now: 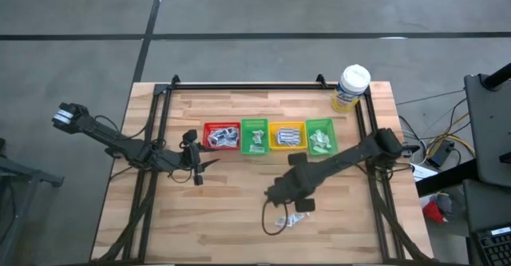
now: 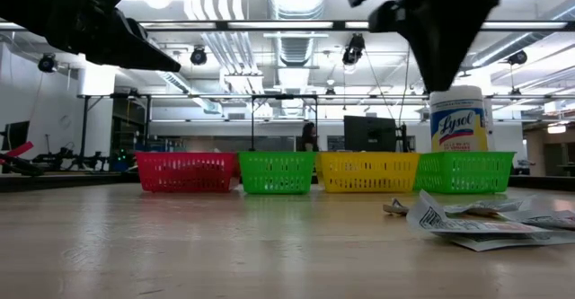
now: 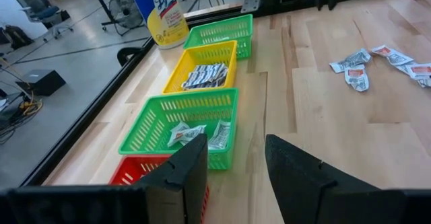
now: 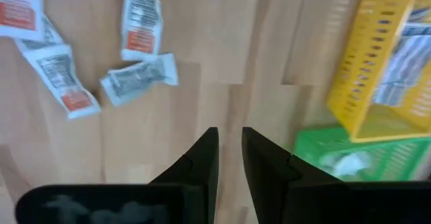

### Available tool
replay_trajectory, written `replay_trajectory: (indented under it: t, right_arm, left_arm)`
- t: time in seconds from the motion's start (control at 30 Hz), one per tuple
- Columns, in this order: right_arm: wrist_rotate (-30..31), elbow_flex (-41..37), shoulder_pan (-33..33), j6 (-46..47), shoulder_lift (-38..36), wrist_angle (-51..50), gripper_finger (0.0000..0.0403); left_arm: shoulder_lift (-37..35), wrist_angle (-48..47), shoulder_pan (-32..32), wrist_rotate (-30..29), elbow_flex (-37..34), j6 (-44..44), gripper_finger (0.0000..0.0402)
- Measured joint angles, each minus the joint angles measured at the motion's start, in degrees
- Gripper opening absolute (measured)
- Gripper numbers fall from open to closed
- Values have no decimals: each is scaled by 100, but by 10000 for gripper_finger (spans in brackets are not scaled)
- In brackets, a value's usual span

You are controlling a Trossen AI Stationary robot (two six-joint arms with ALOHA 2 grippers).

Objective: Pick & Place First Aid Supplies
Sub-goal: Put the ointment pack into the left green basket

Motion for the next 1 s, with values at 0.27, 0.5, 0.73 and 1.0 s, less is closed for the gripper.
replay_trajectory:
  t: [0.27,0.5,0.73,1.0]
  right_arm:
    - [-2,-1415,232,969,-776,1494,72]
    - [-36,-2318,226,2339,-1341,2397,81]
    - [-417,-2630,209,3222,-1471,2499,95]
    - [-946,-2834,187,3890,-1392,3141,131]
  left_arm:
    - [0,1,0,-1,0,-11,151]
    - [0,2,0,0,0,-17,151]
    - [0,-2,-1,-1,-2,-24,151]
    - [0,-2,0,-11,-4,-9,151]
